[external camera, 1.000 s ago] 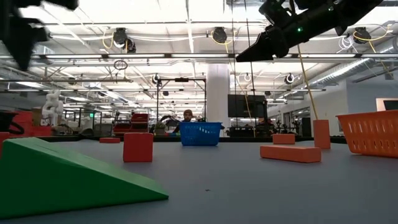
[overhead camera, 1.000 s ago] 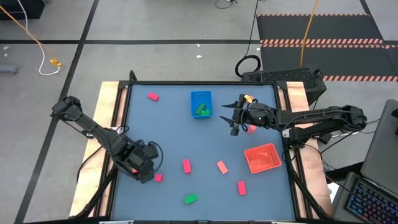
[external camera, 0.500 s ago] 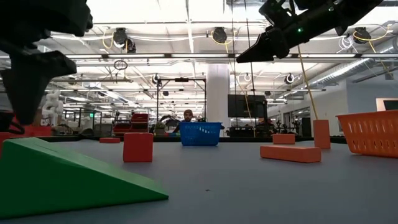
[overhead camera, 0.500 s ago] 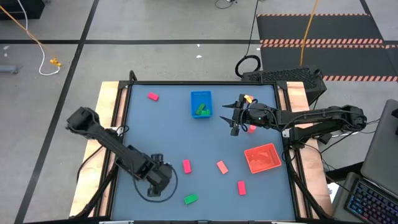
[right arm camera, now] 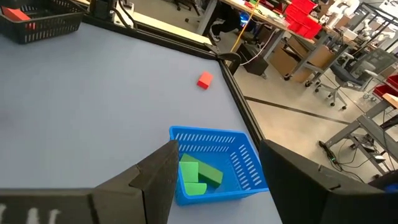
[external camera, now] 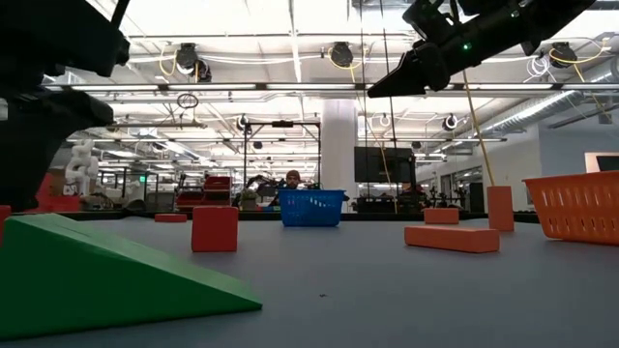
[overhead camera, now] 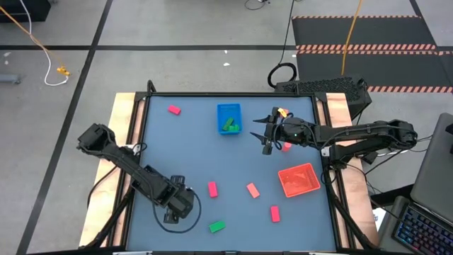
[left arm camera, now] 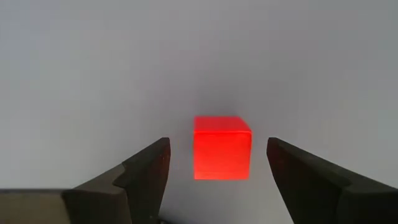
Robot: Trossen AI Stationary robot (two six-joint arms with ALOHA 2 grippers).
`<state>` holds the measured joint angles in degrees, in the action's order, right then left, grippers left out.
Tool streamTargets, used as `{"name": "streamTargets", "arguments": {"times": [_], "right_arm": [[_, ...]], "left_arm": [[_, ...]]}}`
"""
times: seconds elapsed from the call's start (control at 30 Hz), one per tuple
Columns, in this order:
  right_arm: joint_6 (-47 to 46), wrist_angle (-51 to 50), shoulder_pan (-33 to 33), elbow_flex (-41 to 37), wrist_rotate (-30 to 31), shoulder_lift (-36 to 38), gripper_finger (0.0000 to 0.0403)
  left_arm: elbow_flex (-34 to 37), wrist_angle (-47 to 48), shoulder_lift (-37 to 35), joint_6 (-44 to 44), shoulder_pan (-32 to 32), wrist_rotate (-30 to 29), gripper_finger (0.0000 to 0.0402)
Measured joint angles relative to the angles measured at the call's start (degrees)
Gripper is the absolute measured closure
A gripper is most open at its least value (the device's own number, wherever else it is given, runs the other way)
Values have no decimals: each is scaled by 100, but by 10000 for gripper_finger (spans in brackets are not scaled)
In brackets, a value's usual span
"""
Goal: Sort & place blocks by color
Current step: Put the red block into the orange bin
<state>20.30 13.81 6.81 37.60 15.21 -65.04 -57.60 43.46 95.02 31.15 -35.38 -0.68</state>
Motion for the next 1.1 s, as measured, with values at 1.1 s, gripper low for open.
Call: {"name": "streamTargets", "arguments": {"times": [1.1], "right_arm": [[-33,74,76,0,-38,0,183]], "left_arm": [[-523,-118,-560,-1084,1064,-1187,270]]}}
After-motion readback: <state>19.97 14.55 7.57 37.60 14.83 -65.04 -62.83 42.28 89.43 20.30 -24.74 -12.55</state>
